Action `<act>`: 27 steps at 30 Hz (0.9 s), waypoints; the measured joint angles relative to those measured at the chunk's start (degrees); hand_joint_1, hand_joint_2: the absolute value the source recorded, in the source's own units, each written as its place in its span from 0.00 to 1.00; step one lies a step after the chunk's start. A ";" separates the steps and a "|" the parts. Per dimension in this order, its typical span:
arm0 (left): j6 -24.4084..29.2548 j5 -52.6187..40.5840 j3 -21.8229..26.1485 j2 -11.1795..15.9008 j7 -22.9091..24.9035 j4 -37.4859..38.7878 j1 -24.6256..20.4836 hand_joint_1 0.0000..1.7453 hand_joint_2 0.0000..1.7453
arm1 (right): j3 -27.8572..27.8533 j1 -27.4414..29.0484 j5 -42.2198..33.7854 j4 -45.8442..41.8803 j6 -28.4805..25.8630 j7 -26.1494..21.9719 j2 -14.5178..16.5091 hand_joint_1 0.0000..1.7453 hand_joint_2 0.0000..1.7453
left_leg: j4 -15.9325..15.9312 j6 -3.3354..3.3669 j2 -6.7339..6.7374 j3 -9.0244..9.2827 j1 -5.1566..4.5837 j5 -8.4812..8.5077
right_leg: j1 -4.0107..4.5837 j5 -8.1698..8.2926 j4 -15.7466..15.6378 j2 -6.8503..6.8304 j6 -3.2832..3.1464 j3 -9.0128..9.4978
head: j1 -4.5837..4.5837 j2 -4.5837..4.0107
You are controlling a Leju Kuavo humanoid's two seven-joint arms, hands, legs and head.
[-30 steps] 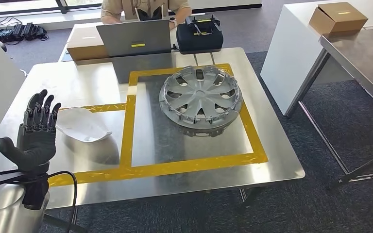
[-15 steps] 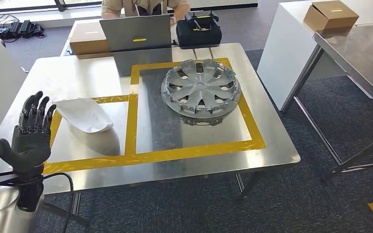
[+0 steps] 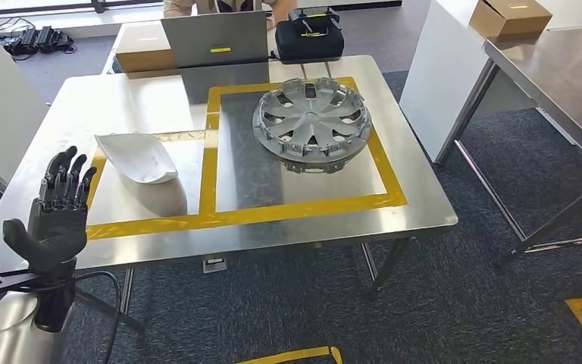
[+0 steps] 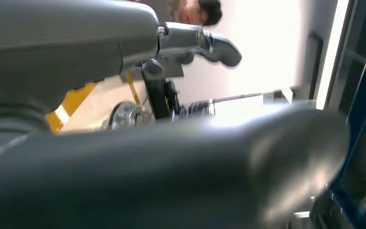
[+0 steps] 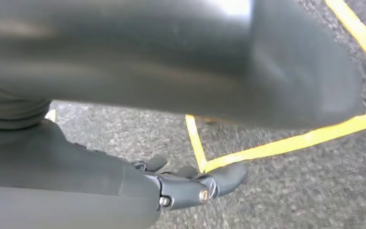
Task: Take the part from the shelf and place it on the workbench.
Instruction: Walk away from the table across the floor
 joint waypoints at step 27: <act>0.73 -1.65 0.18 -0.56 -0.09 -1.87 1.94 0.00 0.00 | 0.72 0.06 1.09 -0.01 1.95 -2.59 -0.11 0.00 0.00 | -0.60 2.30 -0.78 1.68 -0.96 -1.88 | 0.62 0.53 2.57 -0.21 0.30 -0.30 | 0.01 0.00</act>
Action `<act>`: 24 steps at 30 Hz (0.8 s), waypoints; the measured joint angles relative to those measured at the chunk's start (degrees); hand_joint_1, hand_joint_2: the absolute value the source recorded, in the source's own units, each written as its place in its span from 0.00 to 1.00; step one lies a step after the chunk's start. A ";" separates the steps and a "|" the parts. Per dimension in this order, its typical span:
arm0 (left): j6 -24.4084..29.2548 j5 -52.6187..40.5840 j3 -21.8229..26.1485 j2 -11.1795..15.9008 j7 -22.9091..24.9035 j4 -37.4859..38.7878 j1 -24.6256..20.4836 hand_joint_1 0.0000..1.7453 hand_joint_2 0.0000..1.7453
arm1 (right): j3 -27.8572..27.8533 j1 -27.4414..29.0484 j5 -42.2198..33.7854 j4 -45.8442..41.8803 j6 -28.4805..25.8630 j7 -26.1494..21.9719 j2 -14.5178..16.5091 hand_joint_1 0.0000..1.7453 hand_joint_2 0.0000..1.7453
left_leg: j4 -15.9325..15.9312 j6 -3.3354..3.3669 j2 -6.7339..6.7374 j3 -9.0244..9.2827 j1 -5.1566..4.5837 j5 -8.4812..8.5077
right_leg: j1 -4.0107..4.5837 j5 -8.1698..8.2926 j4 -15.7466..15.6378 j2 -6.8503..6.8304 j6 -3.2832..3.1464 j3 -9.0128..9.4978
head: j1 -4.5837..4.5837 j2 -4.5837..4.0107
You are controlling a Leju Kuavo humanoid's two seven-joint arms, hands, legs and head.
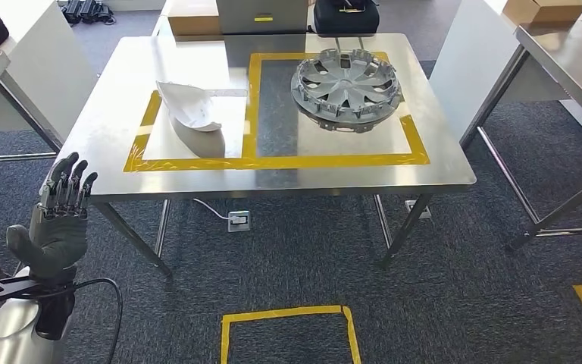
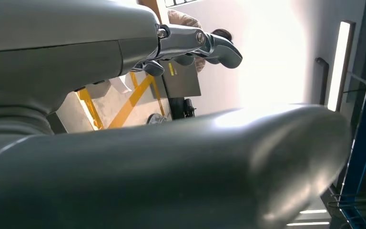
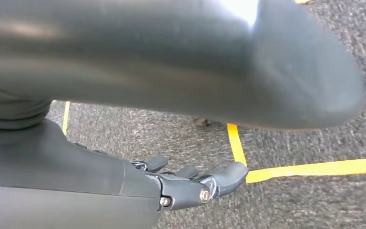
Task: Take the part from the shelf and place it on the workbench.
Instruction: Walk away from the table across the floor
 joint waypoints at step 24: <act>0.19 -1.14 0.03 -0.26 -0.37 -0.42 0.79 0.00 0.00 | 0.00 0.29 0.04 0.01 -0.25 0.11 0.09 0.00 0.00 | -0.66 0.37 0.62 5.05 1.01 -3.98 | -0.91 -1.84 7.97 -0.39 2.29 -11.71 | 0.14 0.00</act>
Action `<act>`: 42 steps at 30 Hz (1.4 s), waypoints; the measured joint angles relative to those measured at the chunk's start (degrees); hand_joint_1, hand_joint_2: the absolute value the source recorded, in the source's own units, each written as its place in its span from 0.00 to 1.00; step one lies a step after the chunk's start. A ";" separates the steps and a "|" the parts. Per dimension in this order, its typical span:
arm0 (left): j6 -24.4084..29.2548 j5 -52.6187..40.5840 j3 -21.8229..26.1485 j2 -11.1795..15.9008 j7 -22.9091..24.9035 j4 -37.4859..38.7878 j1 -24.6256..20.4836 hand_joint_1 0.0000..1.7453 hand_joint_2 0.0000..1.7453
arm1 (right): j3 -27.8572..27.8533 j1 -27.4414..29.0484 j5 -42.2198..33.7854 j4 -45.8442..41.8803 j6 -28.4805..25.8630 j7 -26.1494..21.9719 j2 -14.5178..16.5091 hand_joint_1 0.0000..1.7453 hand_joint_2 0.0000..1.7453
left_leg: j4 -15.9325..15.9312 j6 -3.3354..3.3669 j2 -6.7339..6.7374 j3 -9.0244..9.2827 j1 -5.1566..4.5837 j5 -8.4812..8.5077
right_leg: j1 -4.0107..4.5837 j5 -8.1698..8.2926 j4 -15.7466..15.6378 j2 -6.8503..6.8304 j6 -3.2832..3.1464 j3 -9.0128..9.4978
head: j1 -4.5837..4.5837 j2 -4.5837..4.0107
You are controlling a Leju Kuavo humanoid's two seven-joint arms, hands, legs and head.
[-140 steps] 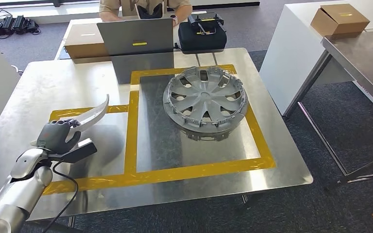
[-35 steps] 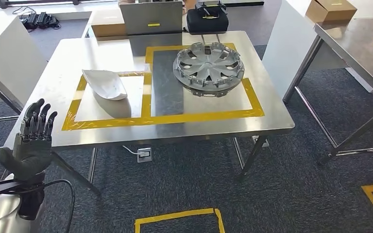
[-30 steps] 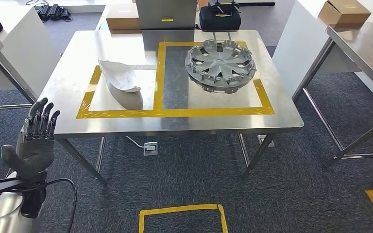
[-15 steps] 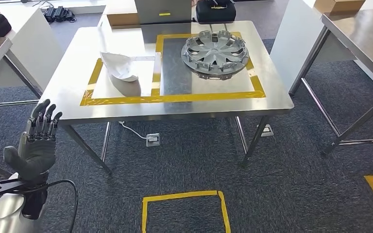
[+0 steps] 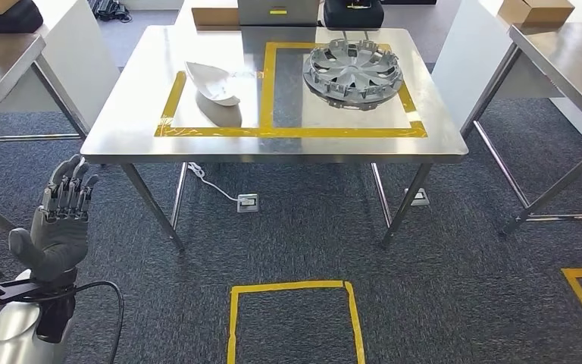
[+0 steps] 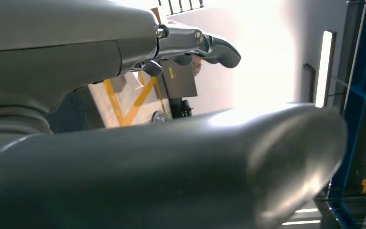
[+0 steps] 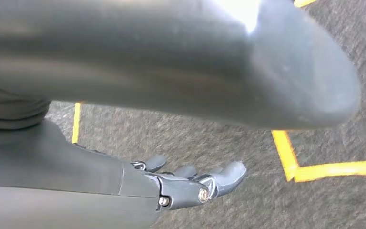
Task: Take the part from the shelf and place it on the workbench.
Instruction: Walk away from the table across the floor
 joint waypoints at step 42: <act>9.23 -16.10 2.44 -2.18 4.78 13.89 9.05 0.00 1.00 | 0.00 0.60 -0.55 0.00 -0.05 -1.35 0.63 0.00 0.00 | 0.15 -1.41 0.22 0.46 -0.13 -0.98 | 0.63 5.51 -11.36 0.43 -1.73 8.28 | 0.55 0.00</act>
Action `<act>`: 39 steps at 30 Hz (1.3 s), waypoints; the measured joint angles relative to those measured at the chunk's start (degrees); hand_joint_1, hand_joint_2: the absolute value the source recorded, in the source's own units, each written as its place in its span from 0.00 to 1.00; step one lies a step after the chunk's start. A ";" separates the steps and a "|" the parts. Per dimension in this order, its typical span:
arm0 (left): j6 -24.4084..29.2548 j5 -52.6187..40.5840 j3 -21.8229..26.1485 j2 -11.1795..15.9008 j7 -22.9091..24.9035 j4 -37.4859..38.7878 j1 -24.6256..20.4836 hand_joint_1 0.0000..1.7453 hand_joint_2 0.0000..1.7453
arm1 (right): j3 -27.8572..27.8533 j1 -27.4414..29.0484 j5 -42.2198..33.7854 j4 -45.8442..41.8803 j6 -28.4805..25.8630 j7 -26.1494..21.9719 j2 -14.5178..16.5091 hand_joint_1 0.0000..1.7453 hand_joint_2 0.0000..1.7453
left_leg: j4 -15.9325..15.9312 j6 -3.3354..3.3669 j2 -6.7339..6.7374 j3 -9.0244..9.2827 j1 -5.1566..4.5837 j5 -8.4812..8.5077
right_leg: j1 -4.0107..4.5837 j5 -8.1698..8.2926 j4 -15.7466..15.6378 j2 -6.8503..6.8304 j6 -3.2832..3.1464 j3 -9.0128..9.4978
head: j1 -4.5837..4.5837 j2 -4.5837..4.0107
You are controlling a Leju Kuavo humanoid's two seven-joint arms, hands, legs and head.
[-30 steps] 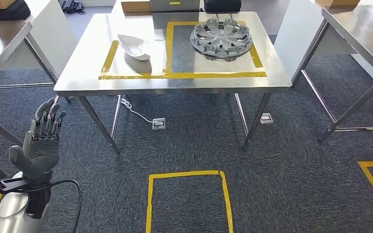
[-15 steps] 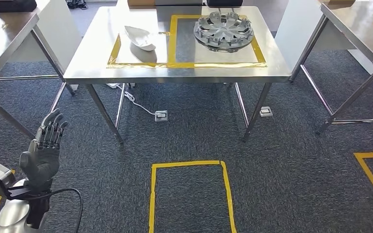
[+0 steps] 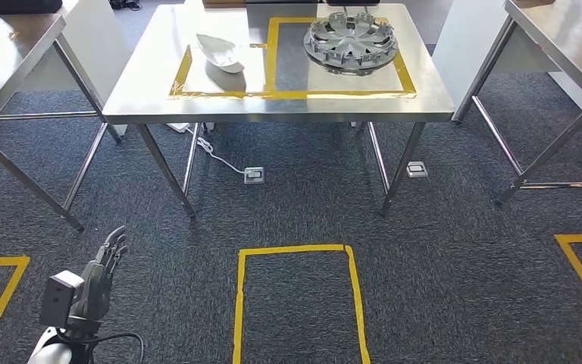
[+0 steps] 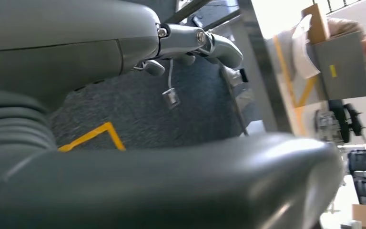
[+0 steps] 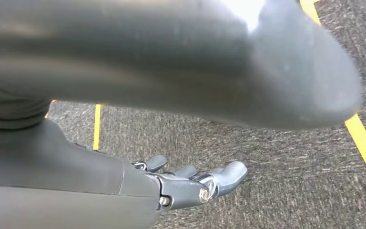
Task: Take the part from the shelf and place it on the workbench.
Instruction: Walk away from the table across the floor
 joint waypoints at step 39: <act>10.51 -9.99 14.64 -7.59 27.79 59.78 -5.90 0.00 1.00 | 1.12 -0.38 2.85 0.00 4.17 6.42 1.56 0.00 1.00 | -0.28 -0.84 -0.05 -0.11 0.07 0.69 | 0.02 0.48 0.11 -0.11 -0.58 -0.15 | -0.06 0.00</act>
